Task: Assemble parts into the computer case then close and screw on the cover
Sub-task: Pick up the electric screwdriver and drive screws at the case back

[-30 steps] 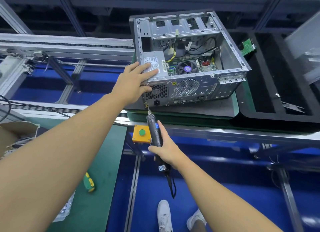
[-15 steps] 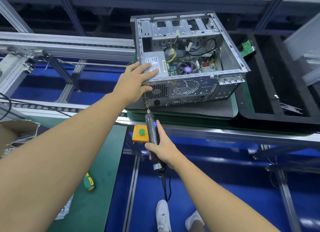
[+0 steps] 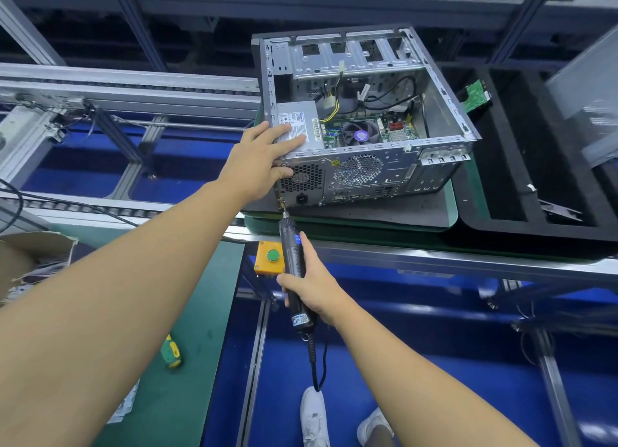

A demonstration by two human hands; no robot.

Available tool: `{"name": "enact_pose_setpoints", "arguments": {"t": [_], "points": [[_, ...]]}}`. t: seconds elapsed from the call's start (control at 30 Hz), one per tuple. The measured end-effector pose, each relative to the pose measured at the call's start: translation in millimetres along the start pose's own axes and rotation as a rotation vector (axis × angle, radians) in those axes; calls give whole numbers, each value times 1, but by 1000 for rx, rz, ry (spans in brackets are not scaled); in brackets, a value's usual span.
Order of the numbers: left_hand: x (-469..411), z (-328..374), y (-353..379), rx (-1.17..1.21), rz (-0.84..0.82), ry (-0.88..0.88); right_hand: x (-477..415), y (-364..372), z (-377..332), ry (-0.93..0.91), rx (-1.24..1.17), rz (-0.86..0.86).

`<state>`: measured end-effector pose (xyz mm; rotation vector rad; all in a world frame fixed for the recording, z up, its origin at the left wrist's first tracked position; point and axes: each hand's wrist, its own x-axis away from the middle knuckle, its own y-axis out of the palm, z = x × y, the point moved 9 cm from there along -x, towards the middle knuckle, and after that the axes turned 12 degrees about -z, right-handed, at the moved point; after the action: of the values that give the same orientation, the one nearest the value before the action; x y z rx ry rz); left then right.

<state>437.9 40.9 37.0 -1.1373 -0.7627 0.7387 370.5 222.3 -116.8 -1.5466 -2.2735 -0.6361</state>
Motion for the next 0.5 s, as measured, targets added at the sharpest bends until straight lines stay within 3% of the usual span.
{"name": "enact_pose_setpoints", "arguments": {"t": [0.3, 0.5], "points": [[-2, -2, 2, -1, 1, 8, 2, -3, -6, -30, 147, 7], [-2, -3, 3, -4, 4, 14, 3, -3, -4, -34, 113, 27]]}}
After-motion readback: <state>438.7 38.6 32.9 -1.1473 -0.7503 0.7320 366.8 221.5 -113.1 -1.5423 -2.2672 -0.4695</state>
